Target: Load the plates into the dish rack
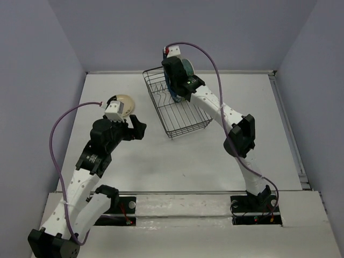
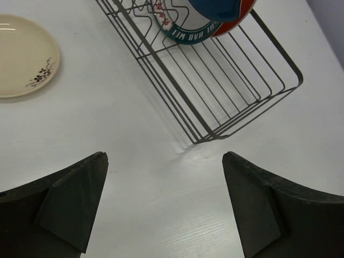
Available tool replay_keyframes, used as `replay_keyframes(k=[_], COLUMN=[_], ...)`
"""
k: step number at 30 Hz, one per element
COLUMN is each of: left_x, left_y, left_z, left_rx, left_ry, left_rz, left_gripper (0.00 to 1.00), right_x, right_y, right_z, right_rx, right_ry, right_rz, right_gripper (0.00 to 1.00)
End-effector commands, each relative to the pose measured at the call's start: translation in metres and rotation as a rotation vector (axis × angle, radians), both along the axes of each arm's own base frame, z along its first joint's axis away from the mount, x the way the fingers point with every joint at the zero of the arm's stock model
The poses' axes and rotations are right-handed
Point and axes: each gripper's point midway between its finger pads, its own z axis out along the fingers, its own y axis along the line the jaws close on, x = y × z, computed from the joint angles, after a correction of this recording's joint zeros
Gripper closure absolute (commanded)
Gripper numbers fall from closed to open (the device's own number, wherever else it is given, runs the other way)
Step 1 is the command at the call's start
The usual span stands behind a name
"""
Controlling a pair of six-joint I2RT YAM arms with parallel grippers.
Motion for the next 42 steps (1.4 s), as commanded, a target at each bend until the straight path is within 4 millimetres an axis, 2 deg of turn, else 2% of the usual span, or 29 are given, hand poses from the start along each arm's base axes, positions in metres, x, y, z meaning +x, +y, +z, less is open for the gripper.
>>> replay_keyframes(k=[1,5,6,14,16,27,34,36,39,40,41,42], left_x=[0.003,0.006,0.006,0.008,0.008,0.012,0.014,0.014,0.016,0.017,0.017,0.018], left_y=[0.011,0.008,0.007,0.006,0.007,0.008,0.011,0.012,0.013,0.013,0.014,0.018], left_z=[0.013,0.005,0.004,0.0,-0.001,-0.006,-0.009,-0.009,-0.012,-0.014,-0.014,-0.014], left_rx=[0.054,0.06,0.059,0.061,0.063,0.074,0.083,0.086,0.092,0.096,0.097,0.103], left_ry=[-0.092,-0.063,-0.056,-0.042,-0.041,-0.024,-0.013,-0.012,0.001,0.004,0.008,0.009], left_rz=[0.033,0.022,0.018,0.018,0.021,0.033,0.053,0.061,0.066,0.067,0.072,0.095], left_gripper=[0.01,0.01,0.01,0.01,0.01,0.01,0.01,0.01,0.01,0.01,0.01,0.01], right_x=[0.017,0.03,0.035,0.055,0.06,0.071,0.073,0.073,0.072,0.072,0.071,0.07], right_y=[-0.008,-0.009,-0.011,0.0,-0.005,0.004,0.016,0.018,0.021,0.023,0.024,0.026], right_z=[0.067,0.052,0.042,0.003,0.001,-0.018,-0.045,-0.052,-0.057,-0.057,-0.057,-0.051], right_rx=[0.021,0.013,0.002,-0.019,-0.046,-0.064,-0.045,-0.031,-0.027,-0.004,0.009,0.024], right_ry=[-0.163,-0.146,-0.132,-0.107,-0.109,-0.117,-0.079,-0.069,-0.062,-0.06,-0.056,-0.061], right_rz=[-0.021,-0.02,-0.024,-0.024,-0.021,-0.003,0.032,0.038,0.054,0.054,0.056,0.065], right_gripper=[0.93,0.93,0.93,0.93,0.93,0.93,0.93,0.89,0.76,0.67,0.62,0.58])
